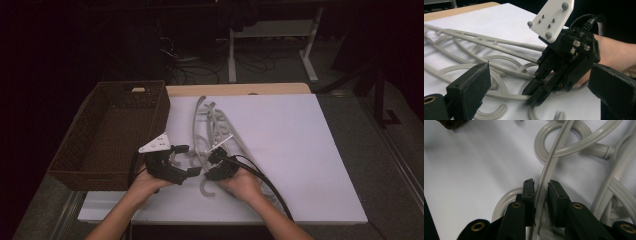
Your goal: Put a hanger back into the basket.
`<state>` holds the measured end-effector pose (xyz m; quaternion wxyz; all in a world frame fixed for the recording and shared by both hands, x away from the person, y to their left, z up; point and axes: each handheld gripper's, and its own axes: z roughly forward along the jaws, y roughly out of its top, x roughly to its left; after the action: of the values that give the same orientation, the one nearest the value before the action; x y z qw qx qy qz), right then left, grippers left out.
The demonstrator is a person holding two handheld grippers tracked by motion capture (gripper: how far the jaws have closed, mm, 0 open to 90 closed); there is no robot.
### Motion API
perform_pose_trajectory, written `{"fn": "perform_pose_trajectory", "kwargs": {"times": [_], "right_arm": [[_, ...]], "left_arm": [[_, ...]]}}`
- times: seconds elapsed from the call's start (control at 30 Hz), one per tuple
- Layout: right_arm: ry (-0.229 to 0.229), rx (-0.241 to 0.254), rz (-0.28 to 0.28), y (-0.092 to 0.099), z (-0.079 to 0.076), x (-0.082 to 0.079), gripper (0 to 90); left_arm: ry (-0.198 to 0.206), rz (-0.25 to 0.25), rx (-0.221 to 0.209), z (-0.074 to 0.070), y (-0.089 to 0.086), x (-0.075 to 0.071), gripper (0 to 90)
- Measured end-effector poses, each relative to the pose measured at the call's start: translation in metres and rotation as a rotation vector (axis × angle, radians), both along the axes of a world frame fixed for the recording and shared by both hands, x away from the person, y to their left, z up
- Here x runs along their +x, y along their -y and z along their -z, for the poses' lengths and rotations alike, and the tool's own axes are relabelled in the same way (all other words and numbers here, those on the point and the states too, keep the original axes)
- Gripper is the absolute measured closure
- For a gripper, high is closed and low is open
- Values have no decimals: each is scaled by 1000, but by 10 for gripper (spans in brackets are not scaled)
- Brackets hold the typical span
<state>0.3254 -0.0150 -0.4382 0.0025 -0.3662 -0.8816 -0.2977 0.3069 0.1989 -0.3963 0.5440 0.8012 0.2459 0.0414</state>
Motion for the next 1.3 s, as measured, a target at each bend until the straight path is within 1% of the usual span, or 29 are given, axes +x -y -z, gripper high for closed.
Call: {"fn": "perform_pose_trajectory", "kwargs": {"times": [0.03,0.07,0.1,0.13,0.23,0.3,0.33,0.37,0.4,0.43,0.47,0.5,0.53,0.57,0.6,0.63,0.67,0.7,0.73,0.77,0.9,0.93,0.97,1.0,1.07,1.1,1.13,1.2,1.3], "right_arm": [[0,0,0,0,0,0,782],[3,3,6,2,-2,0,803],[-6,11,2,7,-4,0,817],[8,-1,-17,9,-6,-2,814],[20,-11,-26,11,-8,-4,813],[20,-13,-40,15,-12,-6,814],[40,-14,-52,20,-15,-8,814],[40,-14,-52,20,-15,-8,814],[66,-15,-72,26,-20,-11,813],[66,-15,-72,26,-20,-11,813],[83,-10,-96,36,-27,-13,813],[83,-10,-96,36,-27,-13,813],[90,-3,-111,46,-31,-15,812],[90,-3,-111,46,-31,-15,812],[92,3,-123,60,-35,-15,812],[92,3,-123,60,-35,-15,812],[97,12,-141,74,-38,-15,812],[97,12,-141,74,-38,-15,812],[94,34,-173,89,-39,-15,811],[94,34,-173,89,-39,-15,811],[85,75,-196,115,-39,-19,811],[80,94,-199,126,-37,-22,811],[80,94,-199,126,-37,-22,811],[83,99,-203,129,-37,-23,811],[77,131,-215,140,-37,-22,811],[77,131,-215,140,-37,-22,811],[77,135,-218,141,-38,-22,811],[72,144,-226,145,-37,-21,811],[59,148,-244,149,-37,-21,811]], "left_arm": [[0,0,0,0,0,0,41],[0,-1,0,0,0,0,41],[-1,-1,0,0,0,0,41],[1,0,2,0,0,0,41],[2,2,4,0,1,0,41],[4,3,7,0,1,0,41],[4,3,7,0,1,0,41],[5,4,7,0,0,0,41],[5,4,7,0,0,0,41],[6,4,8,0,0,0,41],[5,4,8,0,0,0,41],[5,4,8,0,0,0,41],[5,5,9,0,0,0,41],[5,6,10,0,0,0,41],[5,5,10,0,0,0,41],[6,6,12,0,1,0,41],[5,5,13,1,1,0,41],[6,7,17,1,1,0,41],[7,7,19,1,1,0,41],[7,7,22,1,1,0,41],[9,9,34,3,3,0,44],[9,9,39,3,3,1,48],[10,11,46,4,4,1,48],[19,10,64,5,6,1,48],[28,10,93,7,8,1,50],[33,9,104,8,9,2,50],[46,5,127,9,11,3,51],[56,0,150,11,12,5,54],[61,-8,164,12,12,9,64]]}}
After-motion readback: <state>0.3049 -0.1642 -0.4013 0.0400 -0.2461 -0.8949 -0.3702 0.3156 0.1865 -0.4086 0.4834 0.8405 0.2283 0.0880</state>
